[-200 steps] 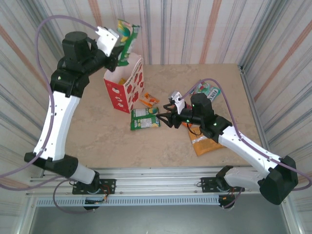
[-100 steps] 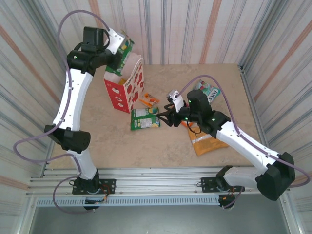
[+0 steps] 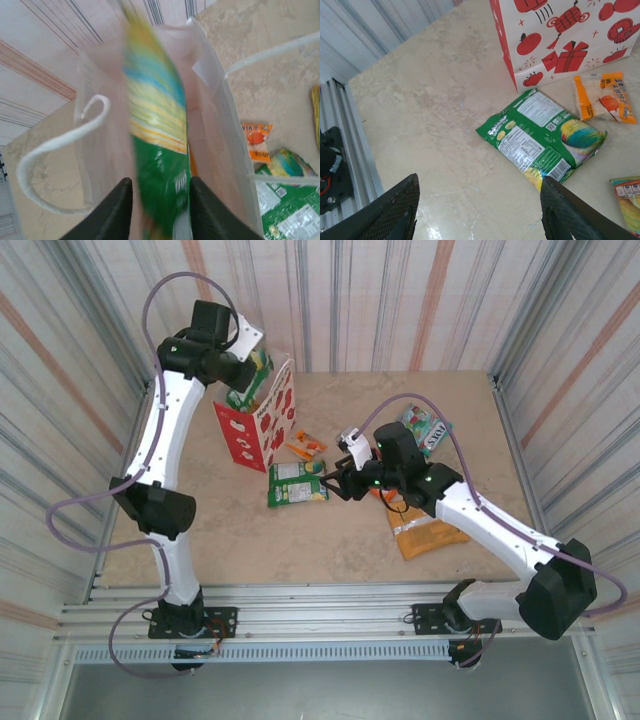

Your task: Place the snacks into the paper bag

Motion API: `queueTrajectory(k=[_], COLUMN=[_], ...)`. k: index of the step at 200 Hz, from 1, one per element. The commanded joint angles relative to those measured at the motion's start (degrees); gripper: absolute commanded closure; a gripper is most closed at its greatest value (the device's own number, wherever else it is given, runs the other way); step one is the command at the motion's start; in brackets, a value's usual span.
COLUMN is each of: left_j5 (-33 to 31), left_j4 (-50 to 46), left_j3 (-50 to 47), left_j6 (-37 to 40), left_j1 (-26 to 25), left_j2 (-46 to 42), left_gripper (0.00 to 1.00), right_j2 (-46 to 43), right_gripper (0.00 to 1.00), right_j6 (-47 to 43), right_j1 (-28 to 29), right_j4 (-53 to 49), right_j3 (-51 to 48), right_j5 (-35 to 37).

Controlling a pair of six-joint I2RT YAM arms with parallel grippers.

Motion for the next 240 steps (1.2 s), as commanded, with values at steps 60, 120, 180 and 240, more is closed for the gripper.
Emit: queueTrajectory(k=[60, 120, 180, 240], left_j5=[0.27, 9.89, 17.75, 15.68], left_j4=[1.20, 13.18, 39.01, 58.14], left_j3=[-7.27, -45.53, -83.31, -100.92], left_j6=[-9.08, -23.23, -44.20, -57.18], left_j1=[-0.97, -0.68, 0.69, -0.79], left_j2=[-13.88, -38.34, -56.02, -49.94], left_gripper=[0.54, 0.55, 0.56, 0.57], right_j2=[3.72, 9.52, 20.80, 33.46], right_gripper=[0.38, 0.42, 0.42, 0.40], right_j6=[11.86, 25.00, 34.77, 37.03], right_j1=[-0.44, -2.96, -9.42, -9.37], right_j4=[-1.22, -1.42, 0.57, 1.51], right_j3=[2.83, 1.70, 2.66, 9.84], right_j5=[0.96, 1.88, -6.29, -6.79])
